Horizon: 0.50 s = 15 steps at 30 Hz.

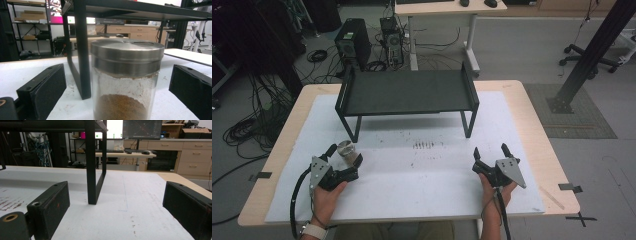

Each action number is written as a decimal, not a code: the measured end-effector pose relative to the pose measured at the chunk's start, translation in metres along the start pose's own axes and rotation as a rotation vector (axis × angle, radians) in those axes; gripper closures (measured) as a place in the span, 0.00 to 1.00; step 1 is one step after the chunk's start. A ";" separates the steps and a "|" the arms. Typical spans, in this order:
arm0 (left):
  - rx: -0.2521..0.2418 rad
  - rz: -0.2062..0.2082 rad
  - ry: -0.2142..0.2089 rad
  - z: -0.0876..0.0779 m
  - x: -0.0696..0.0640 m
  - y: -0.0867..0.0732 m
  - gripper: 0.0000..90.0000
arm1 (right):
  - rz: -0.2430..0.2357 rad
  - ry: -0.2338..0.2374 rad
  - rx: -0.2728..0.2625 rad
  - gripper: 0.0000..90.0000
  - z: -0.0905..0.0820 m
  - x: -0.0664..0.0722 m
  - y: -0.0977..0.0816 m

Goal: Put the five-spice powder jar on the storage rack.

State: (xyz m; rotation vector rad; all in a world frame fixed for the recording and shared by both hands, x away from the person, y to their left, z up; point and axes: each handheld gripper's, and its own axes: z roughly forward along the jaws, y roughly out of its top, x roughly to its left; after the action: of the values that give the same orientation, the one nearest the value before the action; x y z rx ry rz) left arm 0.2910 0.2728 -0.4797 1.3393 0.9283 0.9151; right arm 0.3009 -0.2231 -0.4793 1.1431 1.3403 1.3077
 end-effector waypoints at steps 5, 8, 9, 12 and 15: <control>0.000 0.001 -0.001 0.000 0.000 0.000 0.02 | 0.000 0.000 0.000 0.08 0.000 0.000 0.000; 0.000 0.000 -0.001 0.000 0.000 0.000 0.02 | 0.000 0.000 0.000 0.08 0.000 0.000 0.000; 0.000 0.001 -0.002 0.000 0.000 0.000 0.02 | 0.000 0.000 0.000 0.08 0.000 0.000 0.000; 0.000 0.001 -0.002 0.000 0.000 0.000 0.03 | 0.000 0.000 0.000 0.08 0.000 0.000 0.000; 0.001 -0.002 -0.004 0.000 0.000 0.000 0.06 | 0.000 -0.001 0.001 0.08 0.000 0.000 0.000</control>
State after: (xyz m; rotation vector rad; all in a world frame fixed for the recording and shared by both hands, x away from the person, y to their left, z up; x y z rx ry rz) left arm 0.2912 0.2730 -0.4796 1.3409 0.9267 0.9101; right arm 0.3010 -0.2231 -0.4793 1.1442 1.3405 1.3068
